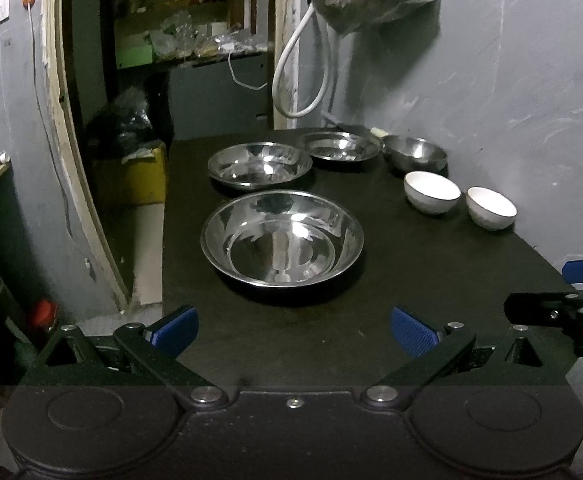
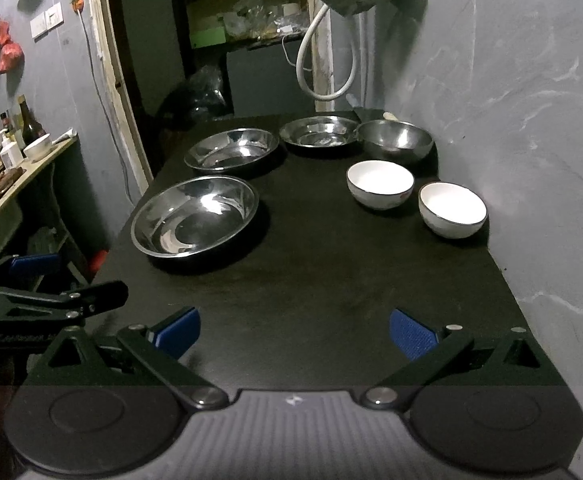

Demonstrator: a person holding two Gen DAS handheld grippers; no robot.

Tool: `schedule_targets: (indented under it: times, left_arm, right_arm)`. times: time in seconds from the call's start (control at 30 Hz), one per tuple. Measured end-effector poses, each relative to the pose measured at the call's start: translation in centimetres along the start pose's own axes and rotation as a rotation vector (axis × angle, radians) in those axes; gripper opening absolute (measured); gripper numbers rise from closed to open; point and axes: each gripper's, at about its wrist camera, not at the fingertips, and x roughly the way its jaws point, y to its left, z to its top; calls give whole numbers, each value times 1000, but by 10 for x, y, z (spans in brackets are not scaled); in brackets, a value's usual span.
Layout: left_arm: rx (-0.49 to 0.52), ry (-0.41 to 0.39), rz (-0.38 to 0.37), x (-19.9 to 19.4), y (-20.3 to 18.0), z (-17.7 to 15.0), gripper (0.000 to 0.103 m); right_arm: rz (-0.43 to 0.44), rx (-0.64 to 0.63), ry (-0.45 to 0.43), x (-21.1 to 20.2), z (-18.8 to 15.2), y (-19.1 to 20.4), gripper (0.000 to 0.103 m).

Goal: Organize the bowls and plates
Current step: 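Move the left gripper forward to the rim of the large steel plate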

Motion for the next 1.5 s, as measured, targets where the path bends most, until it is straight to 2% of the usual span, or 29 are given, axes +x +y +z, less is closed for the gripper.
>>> schedule_targets:
  times: [0.27,0.47,0.7,0.87,0.97,1.03,1.27,1.43,1.5]
  left_arm:
    - [-19,74,38,27,-4,12,102]
    - [-17,130,79,42,-6,24,102]
    - [-92,202,213,55,14,43,102]
    - [-143,196,277,62,39,59,102]
    - [-179,207,274,75,61,75,102]
    - [-187,223,228,90,76,88,102]
    - [-228,217,148,148,111,125,102]
    - [-144,266,166,202,120,150,102]
    - [-120,258,178,219,125,159,102]
  right_arm:
    - [30,-16,34,27,15,-19,103]
    - [84,-34,37,49,32,-30,103]
    - [171,-15,19,79,53,-27,103]
    - [212,11,18,96,62,-19,103]
    - [218,39,19,109,69,-15,103]
    - [207,62,14,118,77,-13,103]
    - [150,82,-12,151,112,-9,103]
    - [89,82,-35,186,138,-4,103]
    - [66,86,-36,202,148,-1,103]
